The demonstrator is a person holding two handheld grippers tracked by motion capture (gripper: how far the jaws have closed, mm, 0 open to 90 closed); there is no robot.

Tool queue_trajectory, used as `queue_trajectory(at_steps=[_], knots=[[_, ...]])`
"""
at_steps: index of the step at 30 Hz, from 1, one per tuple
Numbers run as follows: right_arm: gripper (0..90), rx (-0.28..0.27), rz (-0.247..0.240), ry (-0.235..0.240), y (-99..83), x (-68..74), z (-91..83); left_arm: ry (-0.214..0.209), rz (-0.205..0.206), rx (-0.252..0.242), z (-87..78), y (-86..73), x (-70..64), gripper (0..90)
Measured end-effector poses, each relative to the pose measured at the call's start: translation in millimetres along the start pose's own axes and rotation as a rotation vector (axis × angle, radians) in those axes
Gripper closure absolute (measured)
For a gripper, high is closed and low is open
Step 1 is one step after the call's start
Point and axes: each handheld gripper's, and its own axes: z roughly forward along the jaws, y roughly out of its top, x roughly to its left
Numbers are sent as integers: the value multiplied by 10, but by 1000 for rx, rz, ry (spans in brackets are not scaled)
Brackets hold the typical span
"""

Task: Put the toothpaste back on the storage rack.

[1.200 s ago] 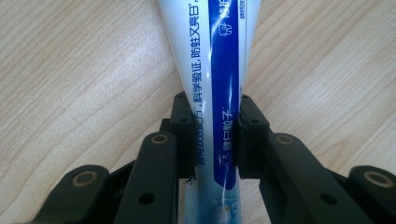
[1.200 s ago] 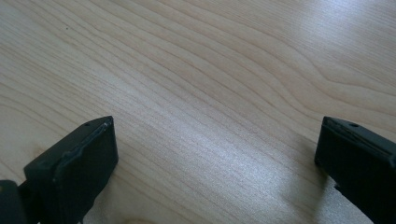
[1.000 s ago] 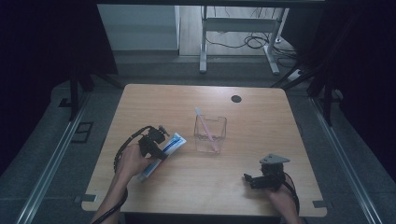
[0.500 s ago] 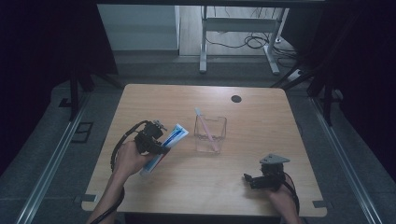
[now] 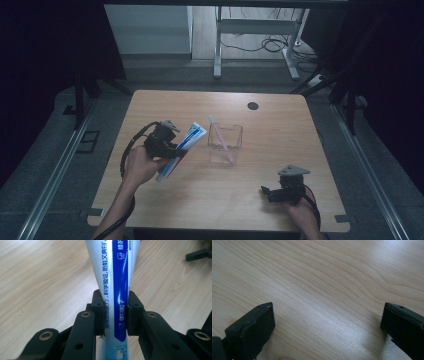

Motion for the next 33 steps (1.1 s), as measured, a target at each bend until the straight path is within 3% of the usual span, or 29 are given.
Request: queue_trajectory(at_steps=[12,33], knots=[[0,0,0,0,0,0,0,0,16,-74,-50,191,-58,737],[0,0,0,0,0,0,0,-3,37,-221,66,680,-182,739]])
